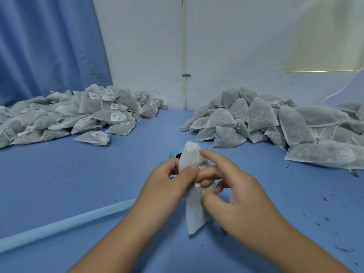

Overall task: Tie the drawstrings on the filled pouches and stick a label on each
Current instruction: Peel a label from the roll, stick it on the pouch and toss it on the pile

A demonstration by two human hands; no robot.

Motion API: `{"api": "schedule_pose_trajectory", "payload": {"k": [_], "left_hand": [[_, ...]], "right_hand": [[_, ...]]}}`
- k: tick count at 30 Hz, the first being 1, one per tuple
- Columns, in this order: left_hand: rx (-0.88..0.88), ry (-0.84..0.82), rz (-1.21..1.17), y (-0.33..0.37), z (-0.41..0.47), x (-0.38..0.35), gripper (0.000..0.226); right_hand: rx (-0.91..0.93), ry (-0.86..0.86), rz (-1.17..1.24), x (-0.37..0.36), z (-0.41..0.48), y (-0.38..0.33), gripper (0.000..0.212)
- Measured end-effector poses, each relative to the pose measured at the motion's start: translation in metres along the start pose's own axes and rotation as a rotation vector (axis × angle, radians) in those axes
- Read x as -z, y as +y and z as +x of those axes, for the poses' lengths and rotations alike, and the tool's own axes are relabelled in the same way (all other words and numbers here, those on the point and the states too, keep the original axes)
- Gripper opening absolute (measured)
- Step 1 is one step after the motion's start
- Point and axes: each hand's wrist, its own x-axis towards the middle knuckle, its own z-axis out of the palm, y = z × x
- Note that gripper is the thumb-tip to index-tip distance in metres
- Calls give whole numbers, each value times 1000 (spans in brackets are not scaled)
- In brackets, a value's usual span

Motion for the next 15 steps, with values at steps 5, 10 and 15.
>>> {"api": "schedule_pose_trajectory", "payload": {"k": [5, 10, 15], "left_hand": [[52, -90, -189, -2, 2, 2, 18], [36, -152, -174, -3, 2, 3, 28], [40, -209, -66, -4, 0, 2, 33]], "right_hand": [[-188, 222, 70, 6, 8, 4, 42], [-433, 36, 380, 15, 11, 8, 27], [-475, 35, 447, 15, 11, 13, 41]]}}
